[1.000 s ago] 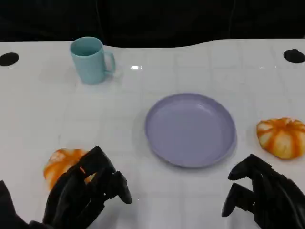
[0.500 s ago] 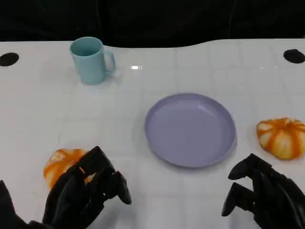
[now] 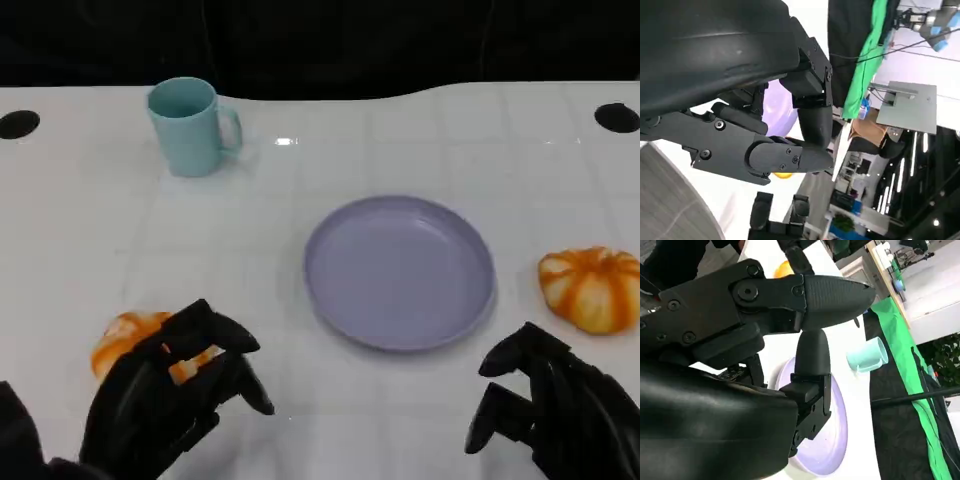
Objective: Grasp the bread from the table and place it into the plate.
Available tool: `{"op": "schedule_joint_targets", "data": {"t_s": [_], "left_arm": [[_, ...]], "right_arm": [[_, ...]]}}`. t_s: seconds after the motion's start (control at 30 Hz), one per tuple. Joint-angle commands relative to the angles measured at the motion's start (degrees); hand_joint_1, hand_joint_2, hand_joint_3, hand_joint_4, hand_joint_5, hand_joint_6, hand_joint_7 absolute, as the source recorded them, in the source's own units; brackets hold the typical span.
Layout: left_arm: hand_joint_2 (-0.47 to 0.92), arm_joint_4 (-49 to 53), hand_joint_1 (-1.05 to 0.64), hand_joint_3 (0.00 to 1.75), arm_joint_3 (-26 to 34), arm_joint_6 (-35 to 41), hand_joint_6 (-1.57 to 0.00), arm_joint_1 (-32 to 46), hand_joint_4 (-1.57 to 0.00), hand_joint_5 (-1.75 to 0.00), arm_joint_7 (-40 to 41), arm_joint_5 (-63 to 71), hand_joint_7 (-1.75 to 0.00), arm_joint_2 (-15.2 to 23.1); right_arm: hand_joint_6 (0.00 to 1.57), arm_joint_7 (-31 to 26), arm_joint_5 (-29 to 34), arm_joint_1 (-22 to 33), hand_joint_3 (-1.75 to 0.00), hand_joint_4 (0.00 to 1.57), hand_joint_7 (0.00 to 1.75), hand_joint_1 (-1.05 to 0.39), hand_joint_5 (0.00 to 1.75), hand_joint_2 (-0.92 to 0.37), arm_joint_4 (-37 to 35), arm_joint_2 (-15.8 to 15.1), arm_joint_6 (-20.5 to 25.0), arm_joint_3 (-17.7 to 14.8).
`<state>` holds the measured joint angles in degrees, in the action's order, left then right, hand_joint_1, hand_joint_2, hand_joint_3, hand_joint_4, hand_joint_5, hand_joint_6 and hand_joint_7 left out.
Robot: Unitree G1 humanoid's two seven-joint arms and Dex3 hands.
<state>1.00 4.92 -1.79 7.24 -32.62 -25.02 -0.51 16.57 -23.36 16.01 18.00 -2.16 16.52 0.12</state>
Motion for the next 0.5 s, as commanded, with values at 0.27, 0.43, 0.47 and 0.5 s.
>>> {"op": "schedule_joint_targets", "data": {"t_s": [0.27, 0.43, 0.47, 0.5], "left_arm": [[0.92, -2.2, -0.5, 0.1, -1.79, -12.07, -0.55, -0.23, -0.4, -0.98, 7.2, 17.12, -0.22, 5.87], [0.92, -4.79, -0.48, 0.05, -2.58, -11.68, -0.52, 0.02, -0.28, -0.9, 9.46, 21.39, -0.13, 8.31], [0.92, -5.04, -0.48, 0.04, -2.69, -11.56, -0.52, 0.07, -0.27, -0.89, 9.72, 21.66, -0.12, 8.5], [0.92, -5.12, -0.48, 0.04, -2.82, -11.5, -0.52, 0.11, -0.27, -0.89, 9.91, 21.67, -0.12, 8.61]], "right_arm": [[0.4, -0.02, -0.17, 0.15, -0.46, 0.62, 1.67, -0.52, 1.75, -0.92, 0.79, -0.44, -0.16, -0.29], [0.4, -0.09, -0.54, 0.21, -0.46, 0.62, 1.67, -0.52, 1.75, -0.92, 1.06, -0.5, 0.44, -0.43], [0.4, -0.1, -0.56, 0.22, -0.46, 0.62, 1.67, -0.52, 1.75, -0.92, 1.09, -0.51, 0.5, -0.44], [0.39, -0.1, -0.56, 0.22, -0.46, 0.62, 1.67, -0.52, 1.75, -0.92, 1.1, -0.5, 0.51, -0.44]]}}
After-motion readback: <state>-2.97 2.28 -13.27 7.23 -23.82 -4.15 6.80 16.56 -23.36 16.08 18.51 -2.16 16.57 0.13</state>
